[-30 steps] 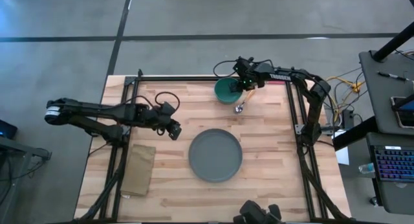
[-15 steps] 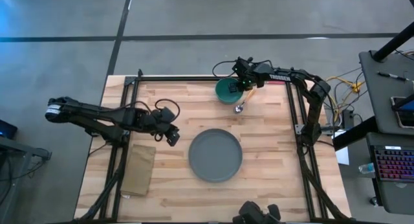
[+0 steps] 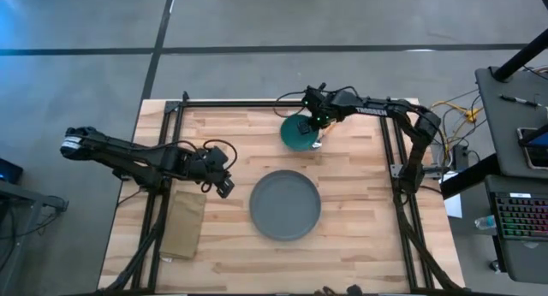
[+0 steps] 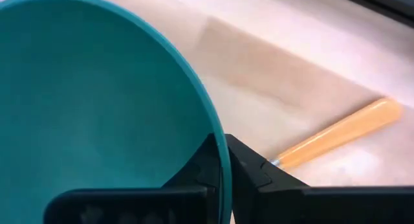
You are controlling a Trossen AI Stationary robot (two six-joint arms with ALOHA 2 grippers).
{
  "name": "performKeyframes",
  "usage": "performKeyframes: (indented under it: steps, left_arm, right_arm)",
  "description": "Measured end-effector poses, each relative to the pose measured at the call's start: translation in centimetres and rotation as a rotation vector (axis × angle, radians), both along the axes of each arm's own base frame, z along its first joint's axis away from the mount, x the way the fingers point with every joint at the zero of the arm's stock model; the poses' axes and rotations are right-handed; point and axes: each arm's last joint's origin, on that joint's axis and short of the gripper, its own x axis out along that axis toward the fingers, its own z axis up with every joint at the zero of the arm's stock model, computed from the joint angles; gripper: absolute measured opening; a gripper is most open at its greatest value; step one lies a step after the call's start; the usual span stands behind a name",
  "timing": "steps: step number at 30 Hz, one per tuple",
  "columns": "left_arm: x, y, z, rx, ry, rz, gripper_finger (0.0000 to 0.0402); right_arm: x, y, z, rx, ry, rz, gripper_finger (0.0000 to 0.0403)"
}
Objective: Set table place
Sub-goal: Put the green bowl on top of the gray plate
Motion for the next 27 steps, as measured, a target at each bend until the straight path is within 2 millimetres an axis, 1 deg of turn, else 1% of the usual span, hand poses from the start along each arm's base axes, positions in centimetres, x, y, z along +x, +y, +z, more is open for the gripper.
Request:
performKeyframes:
  steps: [2, 5, 11, 17, 22, 27]
  left_arm:
    - [0.0, -0.1, 0.0, 0.001, 0.001, -0.008, 0.0044]
    - [0.0, -0.4, 0.0, 0.002, 0.001, -0.020, 0.0044]
    - [-0.2, -1.0, 0.0, 0.027, -0.005, -0.040, 0.0044]
    - [-0.3, -1.3, -0.1, 0.027, -0.002, -0.049, 0.0044]
    - [-0.5, -1.2, -0.9, 0.007, 0.013, -0.012, 0.0044]
    - [-0.8, -1.6, -1.8, -0.016, 0.026, 0.007, 0.0044]
  right_arm:
    - [0.2, 1.0, 0.9, -0.007, -0.023, 0.010, 0.0008]
    - [0.2, 2.5, 1.8, -0.013, -0.009, 0.011, 0.0008]
    - [-0.5, 4.4, 2.6, 0.003, 0.071, 0.016, 0.0008]
    - [-0.3, 6.0, 3.6, 0.005, 0.041, 0.033, 0.0008]
    - [0.3, 8.2, 4.2, 0.040, 0.002, 0.102, 0.0008]
    - [1.2, 11.2, 4.2, 0.118, -0.022, 0.226, 0.0008]
